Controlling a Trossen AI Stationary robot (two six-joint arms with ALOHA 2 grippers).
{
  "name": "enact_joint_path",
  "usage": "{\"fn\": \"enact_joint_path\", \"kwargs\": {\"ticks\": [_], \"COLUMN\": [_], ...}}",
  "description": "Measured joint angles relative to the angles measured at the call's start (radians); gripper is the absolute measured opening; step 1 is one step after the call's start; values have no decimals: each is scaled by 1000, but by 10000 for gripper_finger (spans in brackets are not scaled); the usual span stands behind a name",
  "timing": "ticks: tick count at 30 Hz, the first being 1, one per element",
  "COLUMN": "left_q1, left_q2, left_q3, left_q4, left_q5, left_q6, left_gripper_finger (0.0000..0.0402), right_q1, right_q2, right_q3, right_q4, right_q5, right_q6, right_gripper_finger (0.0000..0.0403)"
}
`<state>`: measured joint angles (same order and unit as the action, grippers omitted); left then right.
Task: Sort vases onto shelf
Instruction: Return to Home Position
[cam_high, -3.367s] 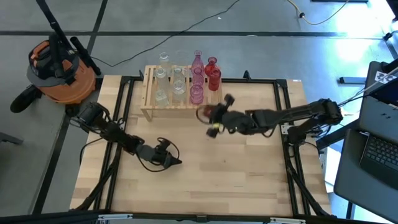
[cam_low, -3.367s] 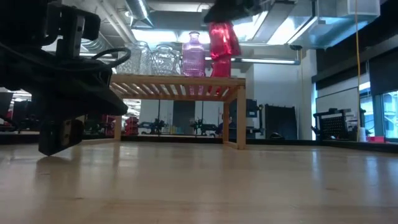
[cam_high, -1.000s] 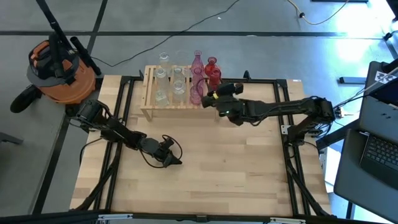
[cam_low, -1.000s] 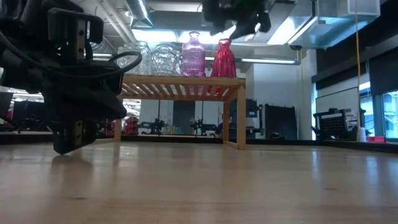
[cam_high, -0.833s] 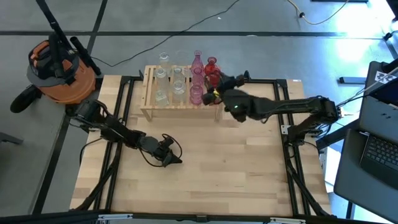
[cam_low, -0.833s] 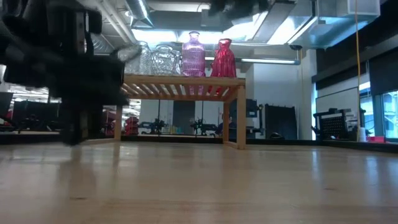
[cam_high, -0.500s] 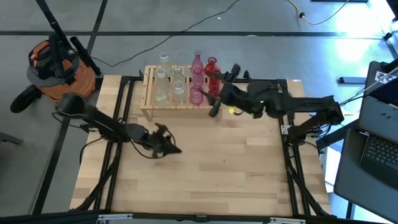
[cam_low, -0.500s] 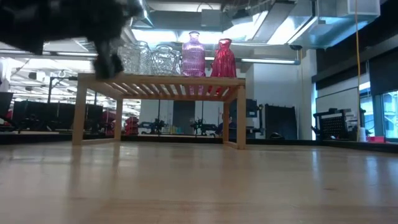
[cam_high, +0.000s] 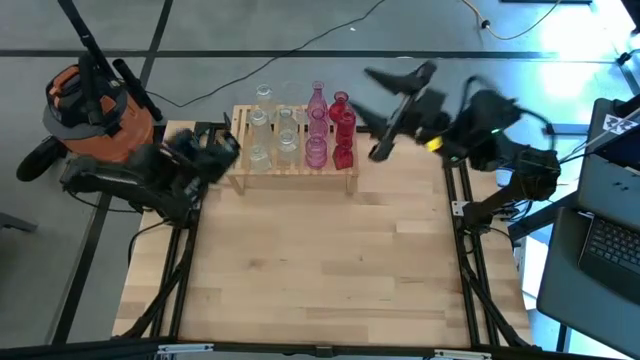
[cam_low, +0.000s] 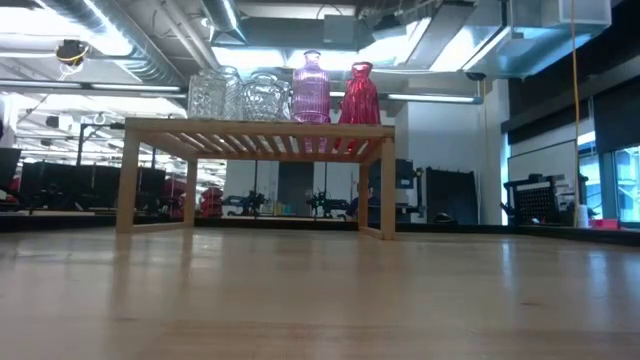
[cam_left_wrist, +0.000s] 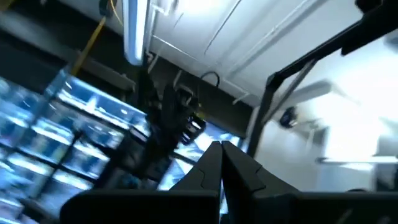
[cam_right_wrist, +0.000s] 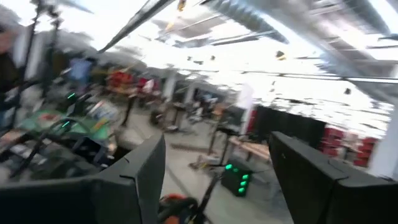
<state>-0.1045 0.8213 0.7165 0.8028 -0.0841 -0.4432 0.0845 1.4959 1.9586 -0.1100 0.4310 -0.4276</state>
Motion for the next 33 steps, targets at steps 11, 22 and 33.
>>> {"fn": "enact_joint_path", "kwargs": {"ticks": [11, 22, 33], "left_q1": [87, 87, 87], "left_q2": [-6, -130, -158], "left_q3": [572, 736, 620], "left_q4": [-587, -912, -978], "left_q5": [103, -2, -9], "left_q6": [292, 430, 407], "left_gripper_finger": [0, 0, 0], "right_q1": [38, 283, 243], "right_q2": [-53, -257, -572], "right_q3": [195, -133, -931], "right_q4": [0, 308, 948], "right_q5": [-44, 63, 96], "right_q6": [-280, -595, -447], "right_gripper_finger": [241, 241, 241]}}
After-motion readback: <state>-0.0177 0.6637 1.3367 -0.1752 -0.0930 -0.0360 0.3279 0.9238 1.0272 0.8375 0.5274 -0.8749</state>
